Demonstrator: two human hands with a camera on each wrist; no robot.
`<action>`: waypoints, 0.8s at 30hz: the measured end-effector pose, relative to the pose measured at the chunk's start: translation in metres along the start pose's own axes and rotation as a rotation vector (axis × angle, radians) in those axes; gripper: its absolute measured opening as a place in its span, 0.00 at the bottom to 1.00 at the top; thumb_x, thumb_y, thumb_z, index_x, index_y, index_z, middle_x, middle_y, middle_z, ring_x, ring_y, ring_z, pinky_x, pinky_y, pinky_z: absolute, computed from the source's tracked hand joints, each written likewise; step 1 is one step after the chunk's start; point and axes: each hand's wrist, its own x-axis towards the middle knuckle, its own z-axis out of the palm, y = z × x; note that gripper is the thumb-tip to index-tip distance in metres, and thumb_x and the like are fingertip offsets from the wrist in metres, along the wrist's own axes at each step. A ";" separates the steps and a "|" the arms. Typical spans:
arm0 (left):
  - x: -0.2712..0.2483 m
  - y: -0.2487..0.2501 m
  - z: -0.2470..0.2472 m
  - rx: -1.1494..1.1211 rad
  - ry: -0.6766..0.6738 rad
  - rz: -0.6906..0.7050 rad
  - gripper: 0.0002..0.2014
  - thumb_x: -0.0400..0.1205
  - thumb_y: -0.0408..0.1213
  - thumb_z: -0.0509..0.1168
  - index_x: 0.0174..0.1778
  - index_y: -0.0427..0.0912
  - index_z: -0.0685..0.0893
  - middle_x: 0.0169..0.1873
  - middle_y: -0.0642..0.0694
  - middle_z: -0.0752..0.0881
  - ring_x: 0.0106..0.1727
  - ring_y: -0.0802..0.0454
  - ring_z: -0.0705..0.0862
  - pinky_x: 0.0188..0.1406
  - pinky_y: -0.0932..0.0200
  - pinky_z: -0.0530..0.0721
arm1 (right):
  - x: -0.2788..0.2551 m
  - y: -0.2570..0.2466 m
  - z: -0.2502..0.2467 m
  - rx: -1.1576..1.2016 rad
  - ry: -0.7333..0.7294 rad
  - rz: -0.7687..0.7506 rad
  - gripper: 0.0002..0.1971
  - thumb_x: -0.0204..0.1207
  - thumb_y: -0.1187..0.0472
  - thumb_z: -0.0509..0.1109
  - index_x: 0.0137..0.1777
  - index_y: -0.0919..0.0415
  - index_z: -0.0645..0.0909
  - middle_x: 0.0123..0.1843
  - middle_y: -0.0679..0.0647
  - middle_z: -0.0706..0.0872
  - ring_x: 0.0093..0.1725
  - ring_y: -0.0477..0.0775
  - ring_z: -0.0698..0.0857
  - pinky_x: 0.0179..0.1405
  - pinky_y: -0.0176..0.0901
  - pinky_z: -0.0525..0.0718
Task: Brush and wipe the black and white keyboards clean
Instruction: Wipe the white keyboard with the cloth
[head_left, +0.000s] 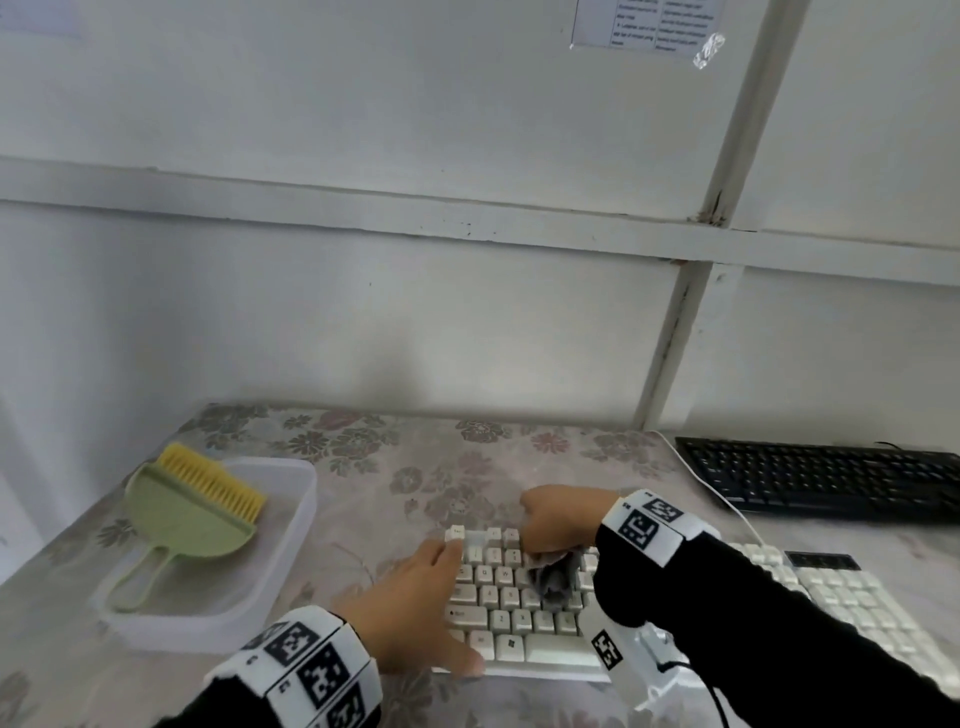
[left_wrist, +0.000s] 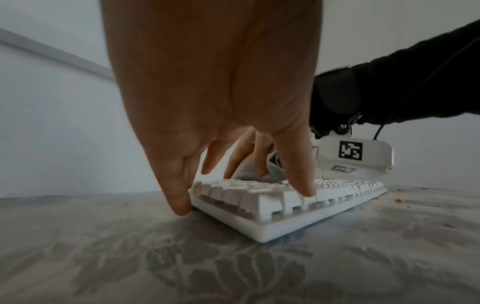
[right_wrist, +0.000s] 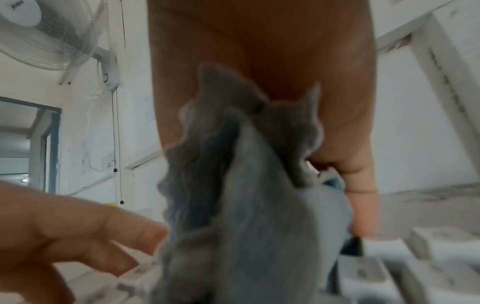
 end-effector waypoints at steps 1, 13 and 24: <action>0.000 0.001 0.000 -0.001 -0.002 -0.003 0.55 0.73 0.56 0.71 0.82 0.42 0.38 0.80 0.50 0.47 0.80 0.48 0.57 0.78 0.51 0.62 | 0.001 0.001 -0.003 0.034 0.029 -0.007 0.02 0.74 0.67 0.60 0.41 0.64 0.73 0.46 0.63 0.82 0.40 0.57 0.76 0.33 0.41 0.72; 0.007 0.004 0.005 -0.028 0.114 -0.034 0.58 0.67 0.49 0.77 0.82 0.45 0.42 0.76 0.50 0.55 0.74 0.48 0.66 0.72 0.57 0.69 | 0.024 -0.028 0.007 0.000 0.032 -0.331 0.16 0.85 0.57 0.56 0.59 0.66 0.81 0.59 0.62 0.84 0.52 0.59 0.80 0.49 0.45 0.72; 0.008 0.004 0.005 0.024 0.167 -0.093 0.55 0.60 0.58 0.78 0.78 0.48 0.54 0.70 0.56 0.61 0.70 0.58 0.67 0.72 0.60 0.68 | 0.007 0.032 -0.001 -0.086 0.007 -0.283 0.15 0.81 0.68 0.57 0.64 0.71 0.78 0.62 0.66 0.83 0.55 0.63 0.81 0.47 0.46 0.74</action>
